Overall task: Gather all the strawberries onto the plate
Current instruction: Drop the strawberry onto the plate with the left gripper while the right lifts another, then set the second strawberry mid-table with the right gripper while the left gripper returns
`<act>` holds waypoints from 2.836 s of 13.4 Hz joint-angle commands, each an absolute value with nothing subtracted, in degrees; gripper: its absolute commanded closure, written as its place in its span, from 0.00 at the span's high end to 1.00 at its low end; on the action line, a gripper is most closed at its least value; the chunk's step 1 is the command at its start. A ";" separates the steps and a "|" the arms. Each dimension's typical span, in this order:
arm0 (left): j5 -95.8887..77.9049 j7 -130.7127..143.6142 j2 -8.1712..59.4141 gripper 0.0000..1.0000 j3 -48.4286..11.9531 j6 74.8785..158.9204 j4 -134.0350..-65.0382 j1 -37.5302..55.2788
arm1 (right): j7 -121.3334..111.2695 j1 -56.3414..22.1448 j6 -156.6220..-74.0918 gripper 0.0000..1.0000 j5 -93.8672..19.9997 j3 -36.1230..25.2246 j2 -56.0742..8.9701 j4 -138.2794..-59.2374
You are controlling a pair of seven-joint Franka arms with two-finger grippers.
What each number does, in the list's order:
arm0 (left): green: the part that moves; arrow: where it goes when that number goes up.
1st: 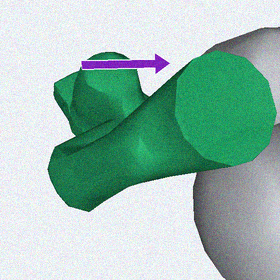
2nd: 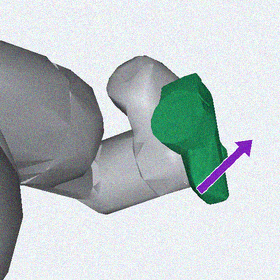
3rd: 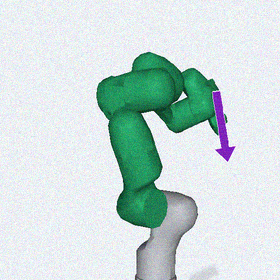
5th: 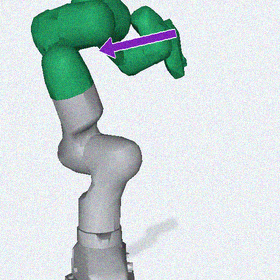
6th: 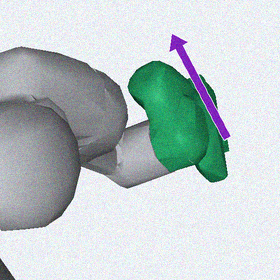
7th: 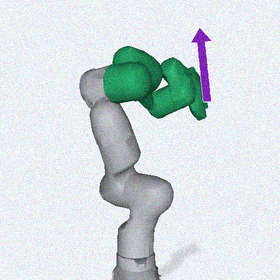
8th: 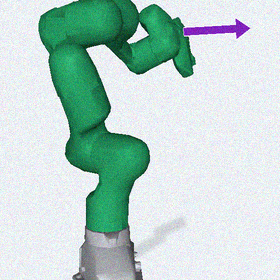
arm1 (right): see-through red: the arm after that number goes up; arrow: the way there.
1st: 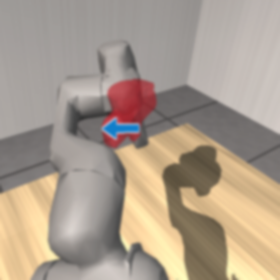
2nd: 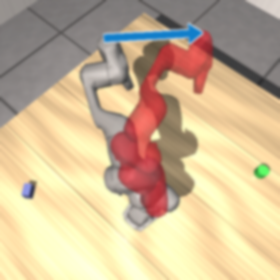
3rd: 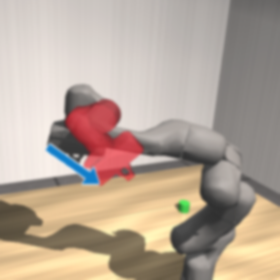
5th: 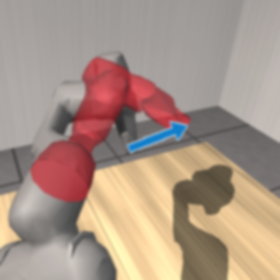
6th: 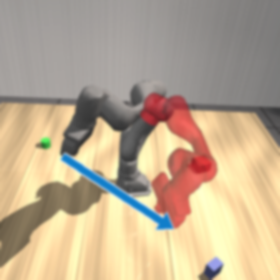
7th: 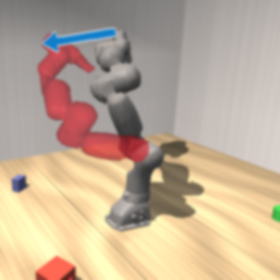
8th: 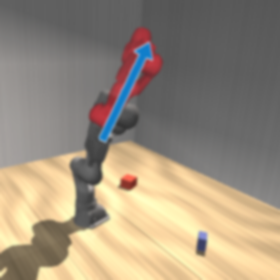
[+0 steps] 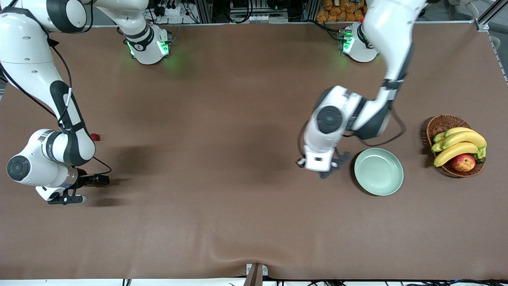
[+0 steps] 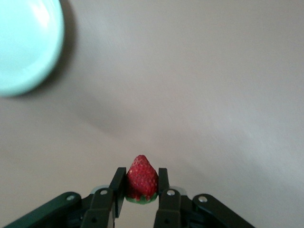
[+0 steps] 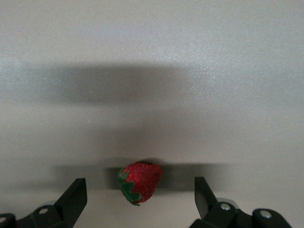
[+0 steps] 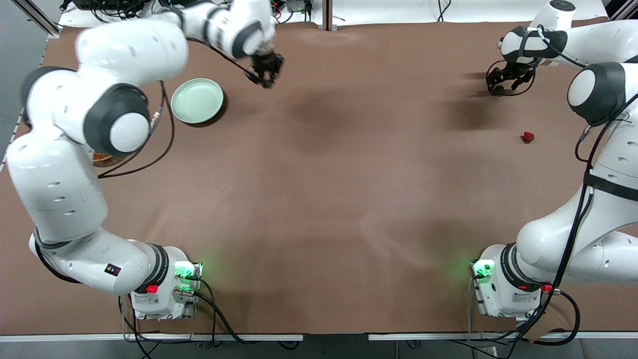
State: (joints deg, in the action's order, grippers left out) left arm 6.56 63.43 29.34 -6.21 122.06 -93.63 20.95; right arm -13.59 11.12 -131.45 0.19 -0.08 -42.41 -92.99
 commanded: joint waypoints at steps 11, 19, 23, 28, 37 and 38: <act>7.12 28.22 32.07 0.00 -7.47 123.99 -100.19 2.29 | -19.92 11.07 -131.22 0.00 0.17 0.00 -42.81 -91.41; 10.02 23.64 32.01 1.00 -7.65 130.44 -102.92 -4.22 | -27.34 7.40 -124.02 0.00 -0.17 12.37 -39.55 -86.94; 9.93 24.08 27.43 1.00 -10.44 122.47 -99.16 -3.69 | -19.53 -4.37 -123.66 0.00 -1.05 13.09 -40.34 -84.12; 9.23 24.61 23.57 1.00 -14.85 112.77 -94.31 -3.69 | -13.01 -14.66 -129.96 0.00 -13.76 13.01 -43.06 -82.18; 9.93 30.58 22.76 1.00 -21.53 110.57 -96.41 -3.60 | 10.60 -33.02 -147.90 0.00 -18.19 12.39 -51.84 -76.83; 9.93 30.76 23.11 1.00 -21.53 110.57 -96.50 -3.52 | 13.16 -35.05 -149.83 0.00 -18.11 12.31 -53.16 -75.69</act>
State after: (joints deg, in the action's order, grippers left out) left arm 8.44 29.42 23.08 -21.11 111.10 -95.62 -3.15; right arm 9.05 -31.67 -148.06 -17.14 13.19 -49.30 -80.95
